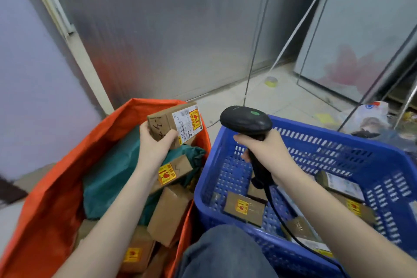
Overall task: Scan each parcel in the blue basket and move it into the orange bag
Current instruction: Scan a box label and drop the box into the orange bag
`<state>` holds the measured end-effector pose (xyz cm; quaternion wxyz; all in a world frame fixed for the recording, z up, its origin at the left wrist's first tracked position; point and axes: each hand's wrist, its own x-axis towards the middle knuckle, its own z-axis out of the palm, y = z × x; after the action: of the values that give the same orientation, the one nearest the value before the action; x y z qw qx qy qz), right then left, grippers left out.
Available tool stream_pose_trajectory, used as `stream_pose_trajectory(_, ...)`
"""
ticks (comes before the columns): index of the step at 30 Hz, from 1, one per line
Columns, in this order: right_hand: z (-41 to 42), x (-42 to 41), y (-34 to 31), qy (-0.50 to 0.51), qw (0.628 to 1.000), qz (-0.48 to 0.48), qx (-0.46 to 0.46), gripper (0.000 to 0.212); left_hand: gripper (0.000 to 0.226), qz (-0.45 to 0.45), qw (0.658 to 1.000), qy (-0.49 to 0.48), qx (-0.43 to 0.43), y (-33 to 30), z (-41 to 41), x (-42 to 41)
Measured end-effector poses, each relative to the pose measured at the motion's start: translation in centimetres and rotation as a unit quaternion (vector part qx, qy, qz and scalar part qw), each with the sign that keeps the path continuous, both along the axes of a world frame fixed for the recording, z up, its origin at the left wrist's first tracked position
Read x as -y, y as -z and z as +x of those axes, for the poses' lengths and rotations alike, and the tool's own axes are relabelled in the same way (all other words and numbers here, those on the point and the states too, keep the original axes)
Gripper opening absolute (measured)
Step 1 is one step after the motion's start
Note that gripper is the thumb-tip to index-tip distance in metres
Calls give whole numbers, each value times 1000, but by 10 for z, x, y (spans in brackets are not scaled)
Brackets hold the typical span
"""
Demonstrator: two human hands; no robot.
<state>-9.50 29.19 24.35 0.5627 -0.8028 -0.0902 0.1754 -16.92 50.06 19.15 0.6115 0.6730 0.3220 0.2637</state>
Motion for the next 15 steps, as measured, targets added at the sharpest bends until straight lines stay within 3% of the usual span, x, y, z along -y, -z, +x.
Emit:
stream_pose_trajectory(4,13,-22,29,-11,1000,-25,-10,12,67,9,997,-7,-73,44,1,-27)
stream_pose_trajectory(7,20,-31,45,-20,999,-31,-20,10,91,-7,990,-15,-143,66,-2,-41)
stream_pose_trajectory(10,20,-36,55,-32,999,-35,-27,9,97,45,978,-39,-198,72,-5,-43)
stream_pose_trajectory(15,15,-33,53,-39,999,-28,-23,5,86,107,983,-45,-141,43,1,-25)
